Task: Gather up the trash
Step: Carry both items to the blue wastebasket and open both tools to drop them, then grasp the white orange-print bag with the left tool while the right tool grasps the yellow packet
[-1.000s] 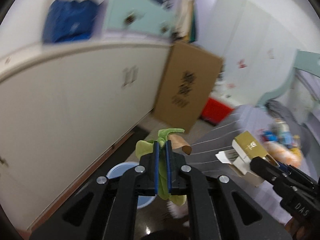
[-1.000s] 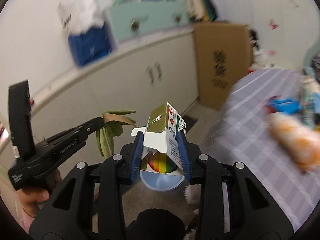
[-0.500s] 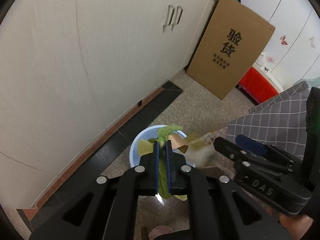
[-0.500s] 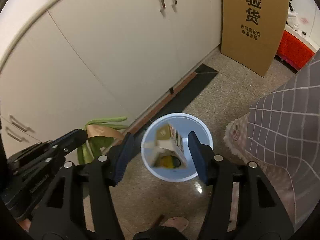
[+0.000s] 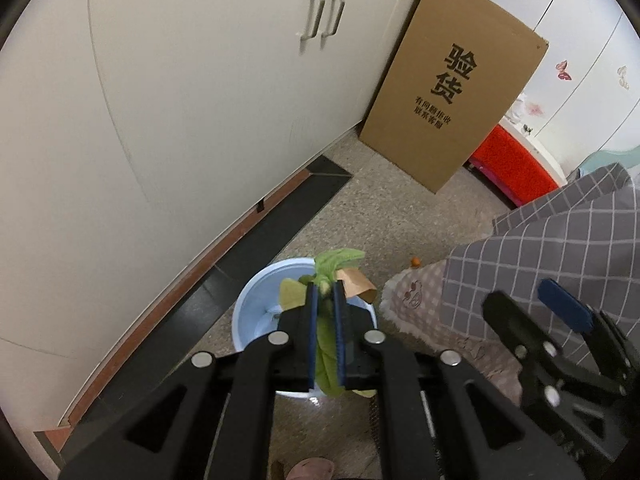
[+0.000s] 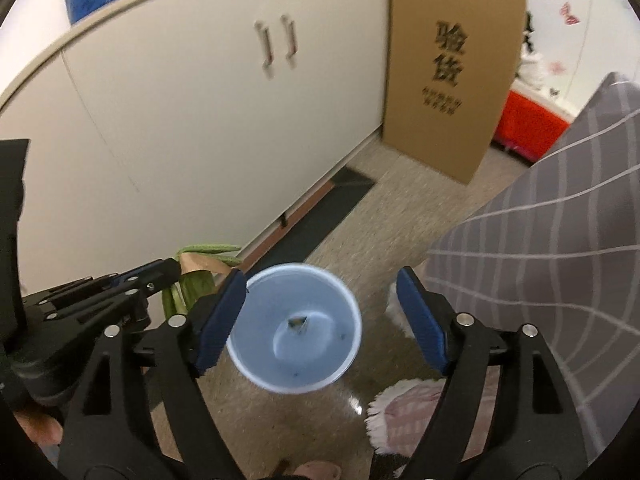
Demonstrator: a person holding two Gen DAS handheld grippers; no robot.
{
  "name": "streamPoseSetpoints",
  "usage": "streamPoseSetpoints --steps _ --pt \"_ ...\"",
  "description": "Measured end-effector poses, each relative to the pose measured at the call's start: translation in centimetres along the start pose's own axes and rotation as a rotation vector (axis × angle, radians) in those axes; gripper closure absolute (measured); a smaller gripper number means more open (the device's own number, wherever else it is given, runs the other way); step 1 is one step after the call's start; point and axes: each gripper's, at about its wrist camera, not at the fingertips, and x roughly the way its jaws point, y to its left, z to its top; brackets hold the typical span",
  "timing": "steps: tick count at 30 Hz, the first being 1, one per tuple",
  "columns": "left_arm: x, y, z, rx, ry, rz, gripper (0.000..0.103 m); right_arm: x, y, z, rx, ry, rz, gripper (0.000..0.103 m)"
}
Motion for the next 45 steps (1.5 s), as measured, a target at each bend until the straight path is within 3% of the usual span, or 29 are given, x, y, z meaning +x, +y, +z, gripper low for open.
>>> streamPoseSetpoints --steps 2,3,4,10,17,21,26,29,35,38,45 --pt "-0.4 -0.3 0.7 -0.012 -0.013 -0.006 0.067 -1.1 -0.4 0.2 0.017 -0.031 -0.005 0.023" --pt "-0.8 -0.4 1.0 -0.02 -0.025 -0.004 0.042 -1.5 -0.5 0.2 0.024 -0.042 -0.005 0.023" --pt "-1.3 -0.3 1.2 -0.03 -0.042 0.008 0.033 -2.0 -0.7 0.3 0.034 -0.053 -0.006 0.022" --pt "-5.2 0.4 1.1 -0.07 -0.092 -0.003 0.031 -5.1 -0.9 0.7 0.093 -0.075 0.048 0.021" --pt "-13.5 -1.0 -0.5 -0.064 -0.22 -0.005 0.028 -12.5 -0.2 1.5 0.086 -0.181 0.118 0.02" --pt "-18.6 -4.3 -1.5 -0.013 -0.308 -0.053 0.027 -17.9 -1.4 1.3 0.106 -0.259 0.127 0.019" --pt "-22.5 -10.4 -2.8 0.085 -0.344 -0.141 0.023 -24.3 -5.9 -0.2 0.178 -0.346 0.065 0.018" --pt "-23.8 -15.1 -4.1 0.138 -0.314 -0.23 0.02 -27.5 -9.4 -1.7 0.226 -0.385 -0.012 0.017" --pt "-24.2 -23.3 -7.1 0.231 -0.274 -0.303 0.016 -32.3 -17.3 -5.8 0.388 -0.434 -0.149 0.012" --pt "-23.1 -27.7 -8.0 0.276 -0.218 -0.34 0.015 -33.3 -21.1 -8.3 0.47 -0.427 -0.216 0.011" --pt "-18.6 -34.0 -9.1 0.242 -0.086 -0.361 0.015 -33.2 -27.3 -12.6 0.617 -0.377 -0.246 0.01"
